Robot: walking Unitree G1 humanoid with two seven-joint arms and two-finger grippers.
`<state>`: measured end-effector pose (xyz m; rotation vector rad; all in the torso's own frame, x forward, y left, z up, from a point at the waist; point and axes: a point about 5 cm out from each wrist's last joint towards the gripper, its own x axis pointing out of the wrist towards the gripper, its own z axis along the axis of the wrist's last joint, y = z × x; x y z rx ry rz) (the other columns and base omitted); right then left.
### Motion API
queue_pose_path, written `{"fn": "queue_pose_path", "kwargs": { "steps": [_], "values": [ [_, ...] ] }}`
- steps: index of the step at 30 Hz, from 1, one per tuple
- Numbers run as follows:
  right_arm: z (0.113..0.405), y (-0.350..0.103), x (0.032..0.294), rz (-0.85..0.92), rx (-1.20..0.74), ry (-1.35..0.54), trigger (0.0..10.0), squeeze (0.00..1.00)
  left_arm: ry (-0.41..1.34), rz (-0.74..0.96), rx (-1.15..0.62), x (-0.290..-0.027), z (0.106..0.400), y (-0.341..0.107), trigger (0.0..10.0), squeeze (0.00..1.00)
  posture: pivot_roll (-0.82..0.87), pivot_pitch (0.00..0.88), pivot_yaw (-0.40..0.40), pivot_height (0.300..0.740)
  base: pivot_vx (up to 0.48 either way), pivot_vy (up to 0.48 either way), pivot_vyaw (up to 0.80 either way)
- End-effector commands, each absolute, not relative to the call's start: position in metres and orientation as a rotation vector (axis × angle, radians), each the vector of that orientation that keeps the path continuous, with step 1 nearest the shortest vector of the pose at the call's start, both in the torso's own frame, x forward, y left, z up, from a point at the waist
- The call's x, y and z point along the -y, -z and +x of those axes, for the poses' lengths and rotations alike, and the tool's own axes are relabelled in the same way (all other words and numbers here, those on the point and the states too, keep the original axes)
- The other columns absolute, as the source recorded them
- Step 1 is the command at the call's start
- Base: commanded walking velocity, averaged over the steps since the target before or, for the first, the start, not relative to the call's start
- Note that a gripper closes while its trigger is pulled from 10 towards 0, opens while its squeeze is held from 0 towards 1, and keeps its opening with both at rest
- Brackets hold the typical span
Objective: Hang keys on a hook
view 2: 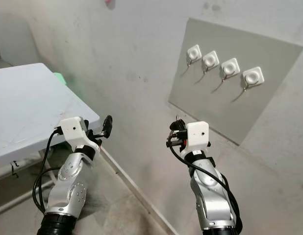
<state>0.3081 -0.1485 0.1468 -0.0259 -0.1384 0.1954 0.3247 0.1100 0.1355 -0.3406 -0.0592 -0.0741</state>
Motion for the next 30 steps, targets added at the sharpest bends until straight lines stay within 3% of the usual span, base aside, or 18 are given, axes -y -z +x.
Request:
{"fn": "queue_pose_path", "kwargs": {
  "steps": [1,22,30],
  "values": [
    [0.3073,-0.1480,0.1559,-0.033,0.134,-0.176,10.0,0.00,0.081,-0.337,0.025,-0.1026,0.3259,-0.1333,10.0,0.00,0.00,0.029,-0.083,0.740,0.000,0.000,0.00],
    [0.3043,-0.1485,0.1564,-0.028,0.133,-0.167,10.0,0.00,0.114,-0.356,0.019,-0.1004,0.3260,-0.1351,10.0,0.00,-0.01,0.036,-0.079,0.740,0.000,0.000,0.00],
    [0.3040,-0.1486,0.1571,-0.032,0.133,-0.163,10.0,0.00,0.093,-0.310,0.059,-0.0992,0.3262,-0.1402,10.0,0.00,-0.01,0.036,-0.078,0.740,0.258,0.000,0.00]
  ]
}}
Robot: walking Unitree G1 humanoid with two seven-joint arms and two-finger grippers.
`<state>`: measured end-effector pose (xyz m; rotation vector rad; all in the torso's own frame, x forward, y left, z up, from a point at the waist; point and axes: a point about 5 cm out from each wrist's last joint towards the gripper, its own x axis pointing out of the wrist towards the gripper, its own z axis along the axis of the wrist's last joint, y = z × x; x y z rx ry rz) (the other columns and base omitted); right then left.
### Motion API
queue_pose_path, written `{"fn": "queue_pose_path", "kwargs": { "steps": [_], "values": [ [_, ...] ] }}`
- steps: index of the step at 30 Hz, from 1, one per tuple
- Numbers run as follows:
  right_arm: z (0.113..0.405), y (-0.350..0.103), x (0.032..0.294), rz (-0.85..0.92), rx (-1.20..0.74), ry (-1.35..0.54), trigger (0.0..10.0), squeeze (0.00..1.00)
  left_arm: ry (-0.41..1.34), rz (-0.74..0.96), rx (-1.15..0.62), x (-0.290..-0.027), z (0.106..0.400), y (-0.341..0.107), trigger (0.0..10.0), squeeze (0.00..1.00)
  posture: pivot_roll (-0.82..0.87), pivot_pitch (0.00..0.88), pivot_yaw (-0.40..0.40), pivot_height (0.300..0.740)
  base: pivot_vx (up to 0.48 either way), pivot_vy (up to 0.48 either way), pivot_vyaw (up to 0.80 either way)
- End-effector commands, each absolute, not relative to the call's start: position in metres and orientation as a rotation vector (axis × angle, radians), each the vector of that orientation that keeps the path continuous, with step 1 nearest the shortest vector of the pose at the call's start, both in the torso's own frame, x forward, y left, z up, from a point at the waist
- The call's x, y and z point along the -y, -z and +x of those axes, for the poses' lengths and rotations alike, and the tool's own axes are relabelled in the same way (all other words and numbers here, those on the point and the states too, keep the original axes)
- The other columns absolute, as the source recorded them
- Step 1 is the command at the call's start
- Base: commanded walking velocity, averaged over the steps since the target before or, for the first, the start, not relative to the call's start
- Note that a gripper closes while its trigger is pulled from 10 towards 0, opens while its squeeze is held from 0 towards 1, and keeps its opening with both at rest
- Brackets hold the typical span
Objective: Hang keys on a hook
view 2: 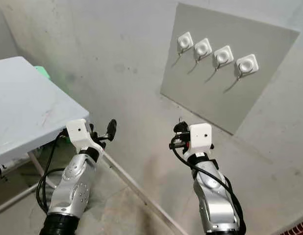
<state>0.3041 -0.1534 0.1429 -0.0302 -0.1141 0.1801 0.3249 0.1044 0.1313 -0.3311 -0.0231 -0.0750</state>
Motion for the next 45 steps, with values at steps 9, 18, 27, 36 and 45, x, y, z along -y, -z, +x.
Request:
{"fn": "queue_pose_path", "kwargs": {
  "steps": [9,18,27,36,45],
  "values": [
    [0.301,-0.150,0.158,-0.028,0.155,-0.167,10.0,0.00,0.204,-0.261,0.129,-0.087,0.322,-0.152,10.0,0.00,-0.01,0.034,-0.081,0.740,0.000,0.000,0.00],
    [0.300,-0.172,0.161,0.015,0.289,-0.148,10.0,0.00,0.438,-0.181,0.215,-0.055,0.313,-0.174,10.0,0.00,-0.01,0.026,-0.080,0.740,0.000,0.000,0.00],
    [0.306,-0.193,0.171,-0.001,0.378,-0.117,10.0,0.00,0.578,-0.179,0.273,-0.037,0.306,-0.194,10.0,0.00,-0.01,0.015,-0.073,0.740,0.000,0.000,0.00],
    [0.320,-0.210,0.181,-0.009,0.444,-0.091,10.0,0.00,0.693,-0.165,0.316,-0.024,0.298,-0.209,10.0,0.00,-0.02,0.021,-0.062,0.740,0.000,0.000,0.00],
    [0.327,-0.229,0.192,-0.003,0.517,-0.056,10.0,0.00,0.731,-0.149,0.330,-0.025,0.296,-0.218,10.0,0.00,-0.01,0.040,-0.046,0.740,0.000,0.000,0.00]
  ]
}}
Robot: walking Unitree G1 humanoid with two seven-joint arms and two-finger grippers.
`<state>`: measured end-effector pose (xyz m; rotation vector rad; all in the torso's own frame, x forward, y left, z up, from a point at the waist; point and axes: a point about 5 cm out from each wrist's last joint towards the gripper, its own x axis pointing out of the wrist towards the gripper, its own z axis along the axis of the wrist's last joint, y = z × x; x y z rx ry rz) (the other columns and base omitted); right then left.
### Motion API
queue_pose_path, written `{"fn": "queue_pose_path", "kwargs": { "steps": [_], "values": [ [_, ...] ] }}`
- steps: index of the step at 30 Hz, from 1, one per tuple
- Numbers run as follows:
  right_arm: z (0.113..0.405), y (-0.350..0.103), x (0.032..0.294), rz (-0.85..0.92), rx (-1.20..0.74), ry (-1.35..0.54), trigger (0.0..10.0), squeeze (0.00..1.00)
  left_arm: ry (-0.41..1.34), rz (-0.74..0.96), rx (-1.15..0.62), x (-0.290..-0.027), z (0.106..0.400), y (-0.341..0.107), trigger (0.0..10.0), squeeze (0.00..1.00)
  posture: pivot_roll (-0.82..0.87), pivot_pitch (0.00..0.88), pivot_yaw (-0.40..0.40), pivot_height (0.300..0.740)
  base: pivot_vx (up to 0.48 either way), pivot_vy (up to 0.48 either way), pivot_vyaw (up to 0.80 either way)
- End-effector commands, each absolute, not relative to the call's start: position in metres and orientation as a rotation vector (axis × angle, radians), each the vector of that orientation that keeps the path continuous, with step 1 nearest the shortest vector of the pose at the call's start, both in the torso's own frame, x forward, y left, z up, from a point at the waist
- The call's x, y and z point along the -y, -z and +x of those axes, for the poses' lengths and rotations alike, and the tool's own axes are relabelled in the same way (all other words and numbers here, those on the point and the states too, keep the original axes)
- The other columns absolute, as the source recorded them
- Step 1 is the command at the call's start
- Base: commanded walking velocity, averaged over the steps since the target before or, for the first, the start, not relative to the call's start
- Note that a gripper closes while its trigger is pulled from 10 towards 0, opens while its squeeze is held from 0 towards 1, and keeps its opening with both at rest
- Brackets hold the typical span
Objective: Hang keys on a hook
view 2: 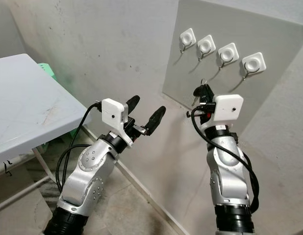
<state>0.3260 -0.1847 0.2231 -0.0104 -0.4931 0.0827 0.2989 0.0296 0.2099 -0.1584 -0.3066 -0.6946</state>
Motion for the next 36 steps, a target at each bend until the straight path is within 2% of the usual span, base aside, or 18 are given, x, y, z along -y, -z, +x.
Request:
{"fn": "queue_pose_path", "kwargs": {
  "steps": [1,8,23,36],
  "values": [
    [0.327,-0.229,0.193,0.001,0.519,-0.050,10.0,0.00,0.734,-0.148,0.331,-0.026,0.296,-0.219,10.0,0.00,-0.01,0.043,-0.042,0.740,0.000,0.000,0.00],
    [0.322,-0.229,0.208,0.048,0.535,0.025,10.0,0.00,0.762,-0.138,0.341,-0.025,0.296,-0.225,10.0,0.00,-0.02,0.051,-0.029,0.740,0.000,0.000,0.00],
    [0.309,-0.238,0.211,0.106,0.613,0.025,10.0,0.00,0.782,-0.140,0.333,-0.025,0.298,-0.227,10.0,0.00,-0.04,0.063,-0.013,0.740,0.000,0.000,0.00],
    [0.312,-0.252,0.218,0.184,0.637,0.043,10.0,0.00,0.777,-0.152,0.329,-0.024,0.298,-0.227,10.0,0.00,-0.03,0.064,-0.017,0.740,0.000,0.000,0.00]
  ]
}}
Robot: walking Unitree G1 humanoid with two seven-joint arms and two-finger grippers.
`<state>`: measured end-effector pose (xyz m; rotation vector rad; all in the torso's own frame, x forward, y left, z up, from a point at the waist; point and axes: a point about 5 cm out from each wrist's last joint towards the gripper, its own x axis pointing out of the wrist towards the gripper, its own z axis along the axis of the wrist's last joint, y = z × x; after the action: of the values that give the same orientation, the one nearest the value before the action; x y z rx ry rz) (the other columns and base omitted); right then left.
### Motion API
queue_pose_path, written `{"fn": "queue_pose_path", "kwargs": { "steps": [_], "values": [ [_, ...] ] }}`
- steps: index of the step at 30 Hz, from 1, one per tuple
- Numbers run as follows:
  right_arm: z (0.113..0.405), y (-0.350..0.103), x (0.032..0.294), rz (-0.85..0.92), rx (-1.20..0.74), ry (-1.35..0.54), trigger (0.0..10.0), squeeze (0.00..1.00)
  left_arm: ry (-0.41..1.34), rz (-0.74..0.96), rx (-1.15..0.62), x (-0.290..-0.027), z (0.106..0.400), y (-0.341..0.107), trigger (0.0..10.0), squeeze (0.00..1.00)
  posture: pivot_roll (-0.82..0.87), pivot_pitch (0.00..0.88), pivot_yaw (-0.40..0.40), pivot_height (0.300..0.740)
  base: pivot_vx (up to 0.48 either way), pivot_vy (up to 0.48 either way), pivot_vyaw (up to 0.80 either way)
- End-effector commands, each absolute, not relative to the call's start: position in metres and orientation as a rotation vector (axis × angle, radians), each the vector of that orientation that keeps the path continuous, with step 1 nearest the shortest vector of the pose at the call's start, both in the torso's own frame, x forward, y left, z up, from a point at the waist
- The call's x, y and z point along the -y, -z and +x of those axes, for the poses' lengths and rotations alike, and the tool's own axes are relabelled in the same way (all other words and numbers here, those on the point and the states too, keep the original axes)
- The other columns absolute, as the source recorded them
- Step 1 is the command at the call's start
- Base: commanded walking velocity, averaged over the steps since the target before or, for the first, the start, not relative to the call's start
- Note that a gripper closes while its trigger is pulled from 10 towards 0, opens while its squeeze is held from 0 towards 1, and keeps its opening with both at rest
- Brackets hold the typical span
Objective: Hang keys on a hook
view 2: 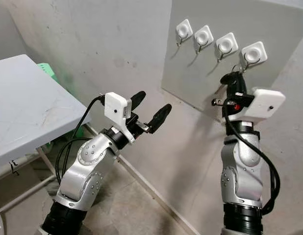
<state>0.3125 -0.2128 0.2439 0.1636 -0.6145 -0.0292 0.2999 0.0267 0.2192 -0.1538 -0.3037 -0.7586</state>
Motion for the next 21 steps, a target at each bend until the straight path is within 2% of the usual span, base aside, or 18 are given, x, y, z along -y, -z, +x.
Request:
{"fn": "queue_pose_path", "kwargs": {
  "steps": [1,21],
  "values": [
    [0.313,-0.252,0.218,0.190,0.634,0.045,10.0,0.00,0.777,-0.154,0.329,-0.025,0.298,-0.227,10.0,0.00,-0.03,0.064,-0.017,0.740,0.000,0.000,0.00],
    [0.313,-0.225,0.221,0.463,0.529,0.041,10.0,0.00,0.762,-0.170,0.322,-0.027,0.297,-0.227,10.0,0.00,-0.03,0.065,-0.024,0.740,0.000,0.000,0.00]
  ]
}}
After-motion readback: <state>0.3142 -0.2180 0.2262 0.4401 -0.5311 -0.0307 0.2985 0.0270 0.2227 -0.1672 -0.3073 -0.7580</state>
